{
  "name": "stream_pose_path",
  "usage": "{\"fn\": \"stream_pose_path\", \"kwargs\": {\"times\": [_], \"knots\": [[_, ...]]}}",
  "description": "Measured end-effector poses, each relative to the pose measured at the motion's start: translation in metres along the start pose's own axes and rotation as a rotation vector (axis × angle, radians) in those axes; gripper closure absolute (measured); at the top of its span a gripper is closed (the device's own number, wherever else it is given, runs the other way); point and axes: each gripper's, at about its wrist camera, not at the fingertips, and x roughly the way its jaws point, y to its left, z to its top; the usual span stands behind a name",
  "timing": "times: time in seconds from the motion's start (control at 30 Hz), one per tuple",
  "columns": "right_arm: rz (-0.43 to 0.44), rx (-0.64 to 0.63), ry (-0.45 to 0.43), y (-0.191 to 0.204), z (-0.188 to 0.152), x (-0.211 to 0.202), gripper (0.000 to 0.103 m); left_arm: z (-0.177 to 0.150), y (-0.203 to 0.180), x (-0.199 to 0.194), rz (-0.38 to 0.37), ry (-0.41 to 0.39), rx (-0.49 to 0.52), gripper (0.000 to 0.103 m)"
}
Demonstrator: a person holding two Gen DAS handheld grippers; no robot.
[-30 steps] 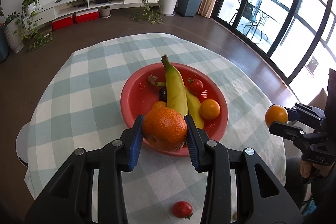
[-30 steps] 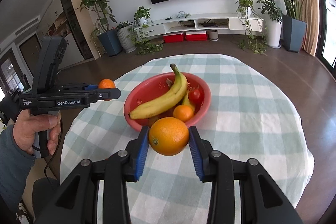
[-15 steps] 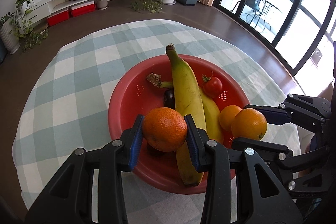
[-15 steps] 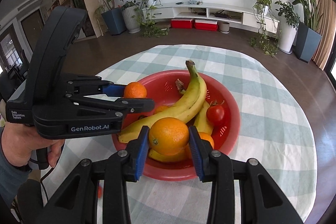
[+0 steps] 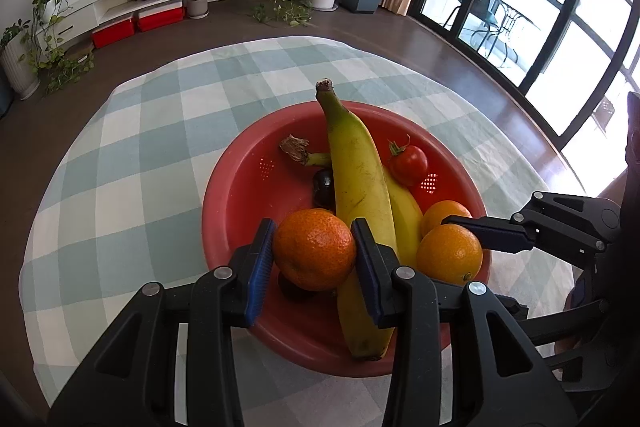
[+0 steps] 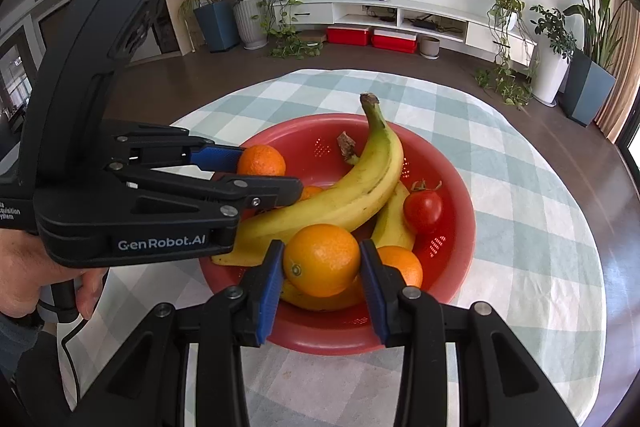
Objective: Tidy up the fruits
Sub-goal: 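Lower the oranges into the bowl and open both tools, then move both tools toward the red tomato and the brown fruit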
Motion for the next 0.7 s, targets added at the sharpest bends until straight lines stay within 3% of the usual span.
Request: {"fn": "stream_pose_path", "kwargs": {"times": [0.53,0.6,0.7], "knots": [[-0.009,0.012,-0.025,0.002,-0.006,-0.010,0.063,-0.008,-0.002,-0.013,-0.001,-0.023,-0.012,0.065],[-0.011,0.021,-0.045,0.004,-0.007,-0.017,0.060,-0.012,-0.004,-0.022,0.009,-0.039,-0.014,0.051],[-0.002,0.049,-0.085,0.005,-0.011,-0.030,0.038,-0.019,-0.007,-0.039,0.026,-0.074,-0.020,0.030]]}}
